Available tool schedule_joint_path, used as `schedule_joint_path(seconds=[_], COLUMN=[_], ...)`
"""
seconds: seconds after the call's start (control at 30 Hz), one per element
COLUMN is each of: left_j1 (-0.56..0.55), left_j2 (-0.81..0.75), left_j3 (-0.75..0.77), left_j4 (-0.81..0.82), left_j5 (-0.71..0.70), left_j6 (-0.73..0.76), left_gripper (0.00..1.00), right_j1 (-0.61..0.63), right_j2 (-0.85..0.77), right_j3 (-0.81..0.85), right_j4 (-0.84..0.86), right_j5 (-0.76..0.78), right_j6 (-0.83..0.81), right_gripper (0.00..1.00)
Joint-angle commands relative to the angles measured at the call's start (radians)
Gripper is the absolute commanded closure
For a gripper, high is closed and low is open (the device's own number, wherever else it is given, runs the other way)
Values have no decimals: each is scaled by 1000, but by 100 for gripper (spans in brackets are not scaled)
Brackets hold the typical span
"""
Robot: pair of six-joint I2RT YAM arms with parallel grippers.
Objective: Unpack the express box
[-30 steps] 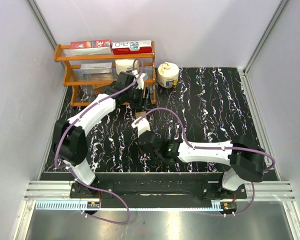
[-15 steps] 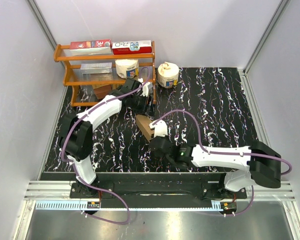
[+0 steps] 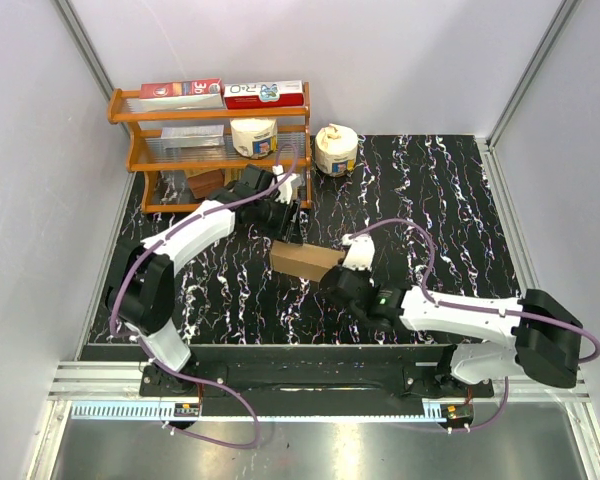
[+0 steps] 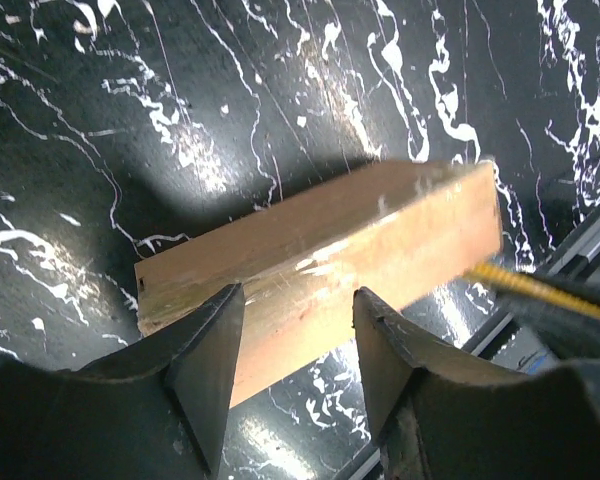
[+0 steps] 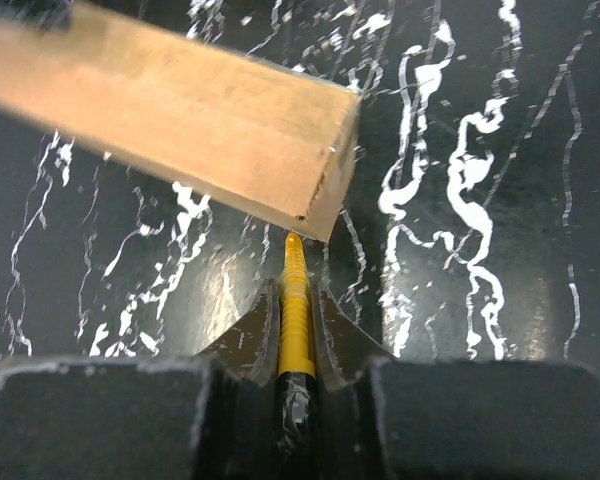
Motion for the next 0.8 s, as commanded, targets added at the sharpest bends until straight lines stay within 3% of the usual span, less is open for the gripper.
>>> schedule_joint_path(seconds=[0.0,0.33,0.43,0.53,0.57,0.77], left_j1=[-2,-31,-37,-54,-67,-176], left_j2=[-62,-113,-143,-162,-165,-140], left_j3=[-49,-70,-20,29,39,79], left_j4=[-32,-46,-52,-55,-55,-55], left_j5=[30,12,-26,-45,-52,-159], left_j6=[29,29,41,77,90,276], left_gripper=[48,48,41,28,14,5], right_j1=[-81,-167,-167,-169,-169,-190], right_j2=[-69,-140,-216,-298,-315,-376], right_j3=[-27,-36,-53,-67,-68,-24], right_j4=[29,80,23,-49,-82,-234], right_j5=[9,-86,-100,-120,-125,-137], right_j6=[49,-17,33,73,78,106], right_gripper=[100,100,100,100,100,100])
